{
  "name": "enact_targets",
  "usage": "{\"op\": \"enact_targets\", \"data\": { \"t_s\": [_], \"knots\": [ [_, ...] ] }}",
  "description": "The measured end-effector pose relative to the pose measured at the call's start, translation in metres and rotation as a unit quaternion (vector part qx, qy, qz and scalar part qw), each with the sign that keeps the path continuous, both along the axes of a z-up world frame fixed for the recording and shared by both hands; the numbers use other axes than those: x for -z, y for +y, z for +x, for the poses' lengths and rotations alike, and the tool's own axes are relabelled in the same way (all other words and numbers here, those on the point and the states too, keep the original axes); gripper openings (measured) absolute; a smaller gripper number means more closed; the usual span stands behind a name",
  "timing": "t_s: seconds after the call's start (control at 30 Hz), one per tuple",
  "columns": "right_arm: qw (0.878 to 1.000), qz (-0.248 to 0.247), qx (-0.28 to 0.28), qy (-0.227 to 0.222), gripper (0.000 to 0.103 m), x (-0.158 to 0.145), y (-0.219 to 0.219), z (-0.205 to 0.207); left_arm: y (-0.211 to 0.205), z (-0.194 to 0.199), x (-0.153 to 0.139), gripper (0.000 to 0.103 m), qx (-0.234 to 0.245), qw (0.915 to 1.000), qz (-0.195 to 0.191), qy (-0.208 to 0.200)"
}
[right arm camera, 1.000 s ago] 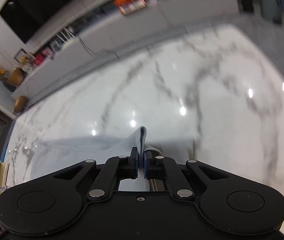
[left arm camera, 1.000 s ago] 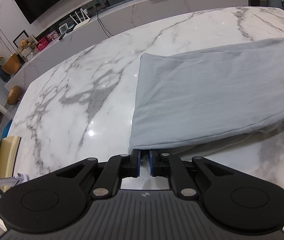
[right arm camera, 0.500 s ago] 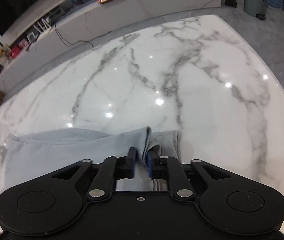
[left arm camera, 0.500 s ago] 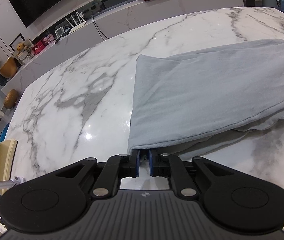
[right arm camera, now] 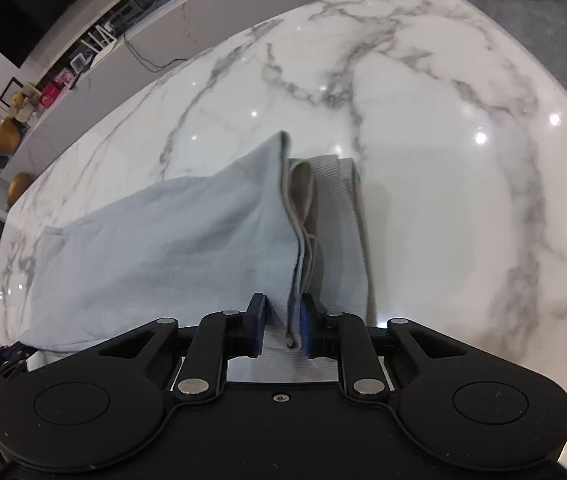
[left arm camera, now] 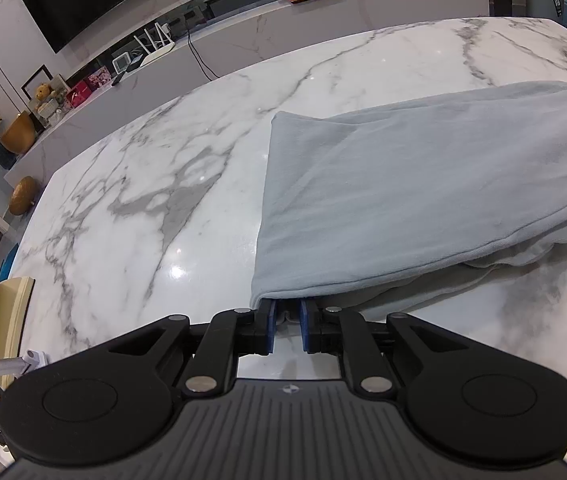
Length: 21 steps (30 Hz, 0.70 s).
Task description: Fold clothes
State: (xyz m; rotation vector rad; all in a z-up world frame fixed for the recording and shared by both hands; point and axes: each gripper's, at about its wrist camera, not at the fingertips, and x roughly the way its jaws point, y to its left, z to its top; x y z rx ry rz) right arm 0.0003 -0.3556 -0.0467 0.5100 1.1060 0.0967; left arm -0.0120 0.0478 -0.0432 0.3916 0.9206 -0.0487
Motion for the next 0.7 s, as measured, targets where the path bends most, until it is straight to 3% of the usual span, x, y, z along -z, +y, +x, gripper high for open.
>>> {"op": "enact_targets", "data": {
  "t_s": [0.1, 0.2, 0.37, 0.57, 0.63, 0.7],
  "knots": [
    [1.0, 0.001, -0.006, -0.012, 0.011, -0.025, -0.002, 0.0, -0.001, 0.001, 0.0, 0.011, -0.001, 1.0, 0.0, 0.001],
    [1.0, -0.014, -0.005, 0.009, 0.011, -0.034, -0.004, 0.003, -0.002, 0.001, -0.001, 0.011, 0.001, 1.0, -0.001, 0.001],
    [0.995, -0.077, -0.015, 0.057, 0.011, -0.009, 0.008, 0.011, -0.006, 0.0, 0.0, 0.011, 0.009, 1.0, 0.001, 0.001],
    [0.994, -0.08, -0.01, 0.072, 0.011, 0.005, 0.008, 0.009, -0.004, -0.001, 0.0, 0.011, 0.012, 0.9999, -0.001, 0.001],
    [0.994, -0.077, -0.009, 0.071, 0.014, 0.002, 0.006, 0.008, -0.004, -0.001, 0.0, 0.011, 0.011, 0.9999, -0.003, 0.002],
    [0.995, -0.078, -0.003, 0.06, 0.025, -0.006, 0.003, 0.004, -0.004, -0.003, -0.003, 0.014, 0.012, 0.9999, -0.011, 0.004]
  ]
}}
